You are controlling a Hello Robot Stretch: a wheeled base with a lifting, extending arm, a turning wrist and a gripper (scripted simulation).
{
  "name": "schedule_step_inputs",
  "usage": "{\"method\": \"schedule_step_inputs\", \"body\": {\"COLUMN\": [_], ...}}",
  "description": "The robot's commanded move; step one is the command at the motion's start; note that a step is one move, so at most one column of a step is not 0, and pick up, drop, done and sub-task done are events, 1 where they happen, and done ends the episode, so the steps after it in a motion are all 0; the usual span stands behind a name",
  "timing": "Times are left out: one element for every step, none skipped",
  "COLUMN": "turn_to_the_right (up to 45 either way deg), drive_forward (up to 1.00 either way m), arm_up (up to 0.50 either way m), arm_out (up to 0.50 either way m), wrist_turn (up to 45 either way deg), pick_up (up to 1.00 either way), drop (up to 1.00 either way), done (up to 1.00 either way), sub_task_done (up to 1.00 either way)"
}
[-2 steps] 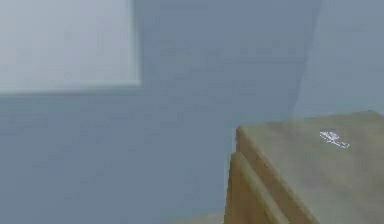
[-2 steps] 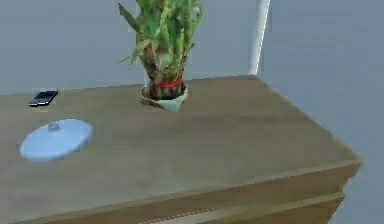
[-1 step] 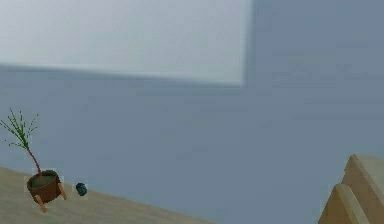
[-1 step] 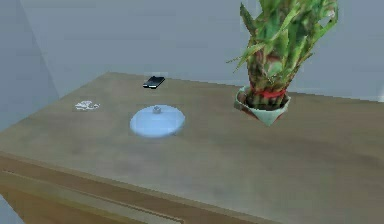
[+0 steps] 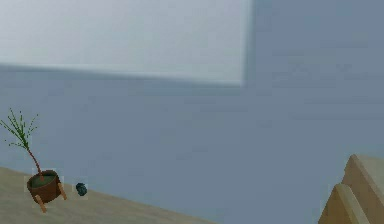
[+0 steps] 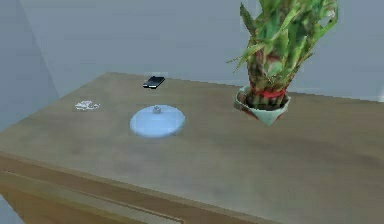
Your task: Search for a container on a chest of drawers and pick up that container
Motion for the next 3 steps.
{"method": "schedule_step_inputs", "body": {"turn_to_the_right": [0.0,0.0,0.0], "drive_forward": [0.00,0.00,0.00], "arm_up": [0.38,0.00,0.00], "arm_out": [0.00,0.12,0.00], "wrist_turn": [0.0,0.0,45.0], "pick_up": [0.00,0.00,0.00], "drop": [0.00,0.00,0.00], "done": [0.00,0.00,0.00], "sub_task_done": [0.00,0.00,0.00]}}
